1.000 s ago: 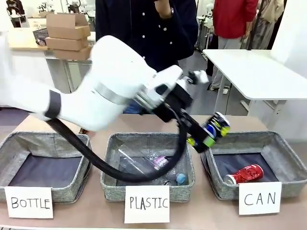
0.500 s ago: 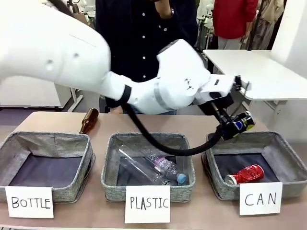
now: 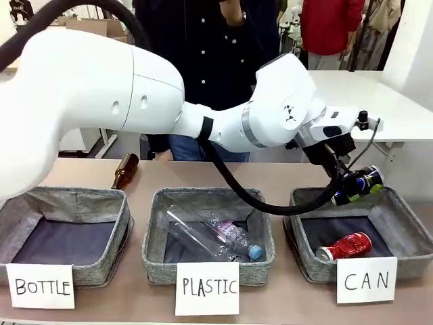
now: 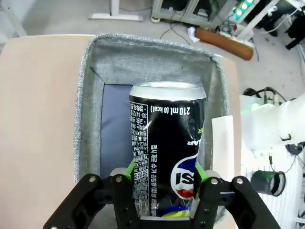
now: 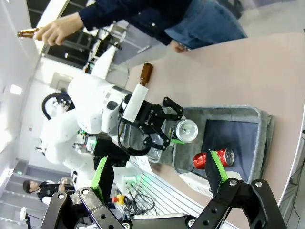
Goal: Sort the can waste into the basket.
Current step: Pick up the can waste from the table and place it in the right Fabric basket.
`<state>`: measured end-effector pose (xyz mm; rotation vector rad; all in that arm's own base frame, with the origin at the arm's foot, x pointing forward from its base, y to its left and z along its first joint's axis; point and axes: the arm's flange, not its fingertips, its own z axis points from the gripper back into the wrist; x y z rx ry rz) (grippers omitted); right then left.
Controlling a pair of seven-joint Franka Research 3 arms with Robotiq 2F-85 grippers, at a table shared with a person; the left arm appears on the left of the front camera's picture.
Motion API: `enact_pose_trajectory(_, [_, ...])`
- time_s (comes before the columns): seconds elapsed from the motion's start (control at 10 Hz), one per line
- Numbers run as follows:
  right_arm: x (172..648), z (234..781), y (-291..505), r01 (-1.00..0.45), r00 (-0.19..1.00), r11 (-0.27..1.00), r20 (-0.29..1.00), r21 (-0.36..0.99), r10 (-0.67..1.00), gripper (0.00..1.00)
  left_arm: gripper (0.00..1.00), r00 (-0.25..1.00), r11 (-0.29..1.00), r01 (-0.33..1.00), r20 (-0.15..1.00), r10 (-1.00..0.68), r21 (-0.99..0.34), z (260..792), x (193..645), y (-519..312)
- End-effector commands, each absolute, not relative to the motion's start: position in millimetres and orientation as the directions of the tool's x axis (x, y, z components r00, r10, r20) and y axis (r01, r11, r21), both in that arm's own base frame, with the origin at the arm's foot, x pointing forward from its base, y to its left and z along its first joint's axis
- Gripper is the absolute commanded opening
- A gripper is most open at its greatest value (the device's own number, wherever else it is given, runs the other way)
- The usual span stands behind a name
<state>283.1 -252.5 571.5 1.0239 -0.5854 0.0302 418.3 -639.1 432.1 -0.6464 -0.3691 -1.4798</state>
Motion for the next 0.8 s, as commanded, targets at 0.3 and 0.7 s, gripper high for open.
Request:
enact_pose_trajectory(0.3, [281.8, 574.5, -253.8, -0.29, 0.852, 0.532, 0.468, 0.796, -0.235, 1.0, 1.0, 0.093, -0.02, 0.982, 0.575, -0.813, -0.187, 439.9, 420.3, -640.7])
enact_pose_trajectory(0.7, [283.1, 571.5, -252.5, -0.29, 0.847, 0.533, 0.472, 0.795, -0.243, 1.0, 1.0, 0.174, 0.0, 0.946, 0.505, -0.845, -0.325, 433.6, 382.9, -581.6])
